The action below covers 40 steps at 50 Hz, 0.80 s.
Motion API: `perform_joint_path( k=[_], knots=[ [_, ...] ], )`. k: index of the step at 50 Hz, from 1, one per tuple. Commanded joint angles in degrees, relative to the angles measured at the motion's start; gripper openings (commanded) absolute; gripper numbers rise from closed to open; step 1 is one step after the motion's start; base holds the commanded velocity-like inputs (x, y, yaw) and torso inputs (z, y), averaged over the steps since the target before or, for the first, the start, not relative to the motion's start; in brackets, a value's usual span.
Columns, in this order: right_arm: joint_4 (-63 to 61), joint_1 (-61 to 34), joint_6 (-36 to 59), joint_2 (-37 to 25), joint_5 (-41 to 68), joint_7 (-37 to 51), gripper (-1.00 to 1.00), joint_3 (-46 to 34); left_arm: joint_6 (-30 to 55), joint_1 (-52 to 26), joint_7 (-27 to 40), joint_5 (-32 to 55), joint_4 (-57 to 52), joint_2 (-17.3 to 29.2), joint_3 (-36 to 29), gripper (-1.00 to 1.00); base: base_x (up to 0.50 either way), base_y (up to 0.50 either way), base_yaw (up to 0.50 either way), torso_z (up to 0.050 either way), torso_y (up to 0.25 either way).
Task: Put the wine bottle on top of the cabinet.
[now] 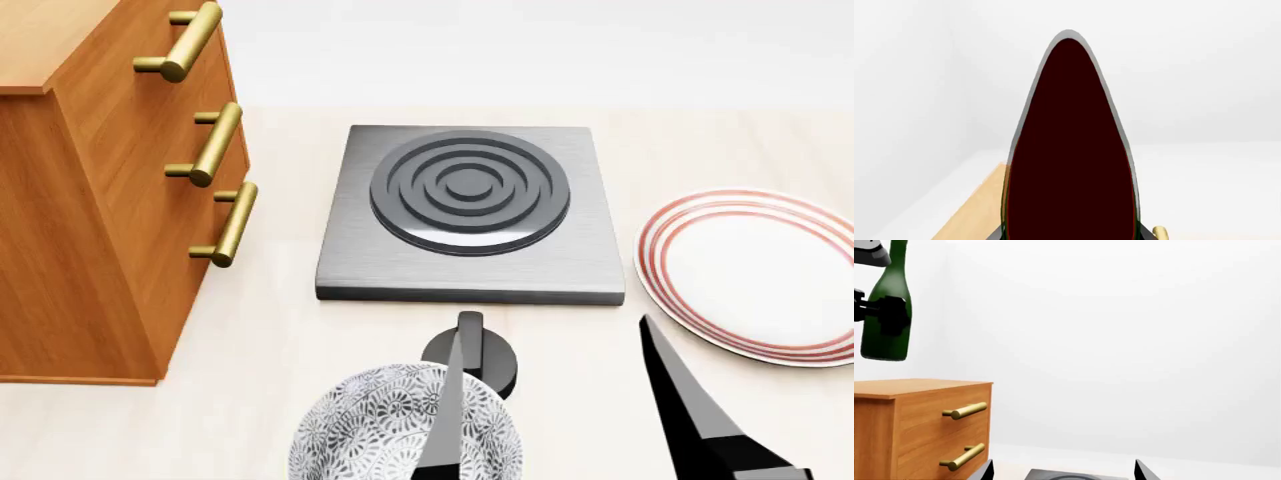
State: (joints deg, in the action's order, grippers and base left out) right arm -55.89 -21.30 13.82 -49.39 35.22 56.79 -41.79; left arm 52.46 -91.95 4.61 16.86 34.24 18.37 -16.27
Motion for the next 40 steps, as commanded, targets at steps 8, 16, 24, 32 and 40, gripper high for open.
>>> perform_joint_path(
  k=[8,16,24,32,40],
  knots=[
    [0.1,-0.3,0.6,0.6,-0.5,-0.1,1.0,-1.1,-2.6,5.1,1.9,1.3,-1.0,-0.1,1.9,-1.0,0.0,0.0,0.0,0.0,0.0],
    [0.3,-0.2,0.5,0.7,-0.7,-0.2,1.0,-1.5,-4.0,6.5,1.7,1.2,0.0,-0.3,1.5,-1.0,0.0,0.0,0.0,0.0,0.001],
    [0.3,-0.5,0.8,1.0,-0.9,-0.3,1.0,-1.9,-4.9,7.9,1.8,1.2,0.2,-0.4,1.5,-1.0,0.0,0.0,0.0,0.001,0.001],
    [0.5,-0.6,0.7,1.0,-0.9,-0.4,1.0,-2.1,-5.6,8.2,1.8,1.1,1.0,-0.6,1.3,-1.0,0.0,0.0,0.0,0.0,0.0],
    [0.3,-0.7,0.6,0.8,-0.8,-0.3,1.0,-2.1,-5.4,8.6,1.9,1.1,0.5,-0.3,1.2,-1.0,0.0,0.0,0.0,0.0,0.0]
  ],
)
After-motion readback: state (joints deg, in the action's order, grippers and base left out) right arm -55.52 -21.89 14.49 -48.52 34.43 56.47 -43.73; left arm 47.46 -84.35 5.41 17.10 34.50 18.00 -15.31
